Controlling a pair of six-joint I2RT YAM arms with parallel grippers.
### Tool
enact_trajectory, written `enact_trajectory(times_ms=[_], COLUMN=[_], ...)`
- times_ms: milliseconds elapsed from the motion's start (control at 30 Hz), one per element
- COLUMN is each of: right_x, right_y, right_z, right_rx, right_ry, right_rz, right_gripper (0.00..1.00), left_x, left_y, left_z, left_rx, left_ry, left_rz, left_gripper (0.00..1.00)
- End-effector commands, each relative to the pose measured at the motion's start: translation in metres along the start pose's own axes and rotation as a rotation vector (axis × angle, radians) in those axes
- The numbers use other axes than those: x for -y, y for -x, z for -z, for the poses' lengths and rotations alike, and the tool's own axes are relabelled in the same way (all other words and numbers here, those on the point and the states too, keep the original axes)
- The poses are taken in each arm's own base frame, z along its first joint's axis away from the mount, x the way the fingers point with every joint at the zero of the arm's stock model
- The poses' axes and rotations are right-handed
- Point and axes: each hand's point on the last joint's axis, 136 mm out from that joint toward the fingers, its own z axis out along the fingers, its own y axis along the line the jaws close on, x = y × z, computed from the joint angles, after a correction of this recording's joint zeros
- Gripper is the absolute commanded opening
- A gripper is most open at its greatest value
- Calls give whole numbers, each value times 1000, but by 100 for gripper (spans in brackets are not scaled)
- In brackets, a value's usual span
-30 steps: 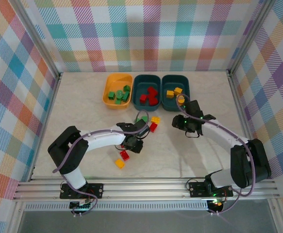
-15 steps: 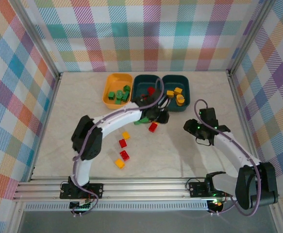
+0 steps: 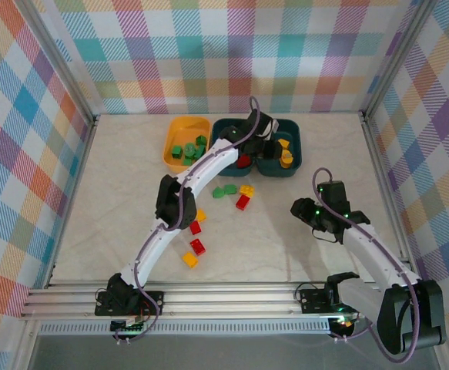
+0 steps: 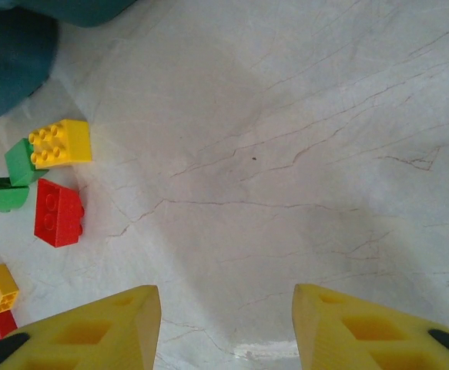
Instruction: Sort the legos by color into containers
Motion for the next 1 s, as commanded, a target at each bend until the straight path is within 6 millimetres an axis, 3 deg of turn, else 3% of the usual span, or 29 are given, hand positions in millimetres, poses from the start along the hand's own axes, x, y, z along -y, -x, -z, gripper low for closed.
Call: enact_trajectory(times_ms=[0, 167, 233, 300, 400, 500, 600, 700, 767, 867, 967], right_x=[-2, -9, -12, -15, -24, -38, -60, -94, -116, -151, -184], right_y=[-4, 0, 2, 4, 6, 6, -1, -26, -50, -96, -144], right_z=[1, 7, 10, 14, 20, 26, 27, 19, 11, -1, -13], right_rx=[-12, -6, -1, 6, 12, 11, -2, -52, -94, -160, -213], right_ry=[25, 39, 45, 54, 88, 122, 110, 112, 113, 117, 116], right_rz=[0, 25, 31, 36, 48, 85, 197, 367, 479, 654, 828], right_gripper=[48, 51, 51, 51, 51, 51, 52, 55, 57, 59, 58], left_x=[12, 11, 13, 19, 38, 50, 40, 10, -28, -118, -203], left_y=[15, 19, 24, 30, 44, 55, 50, 36, 20, -24, -96], left_z=[-4, -10, -7, 3, 34, 80, 116, 148, 170, 201, 227], left_rx=[61, 80, 97, 107, 135, 163, 171, 215, 253, 281, 255], left_ry=[-45, -59, -58, -77, -109, -84, 7, 55, 79, 172, 311], left_rz=[27, 42, 42, 39, 17, -29, -21, 72, 202, 508, 776], left_gripper=[34, 51, 63, 67, 68, 69, 70, 72, 75, 78, 78])
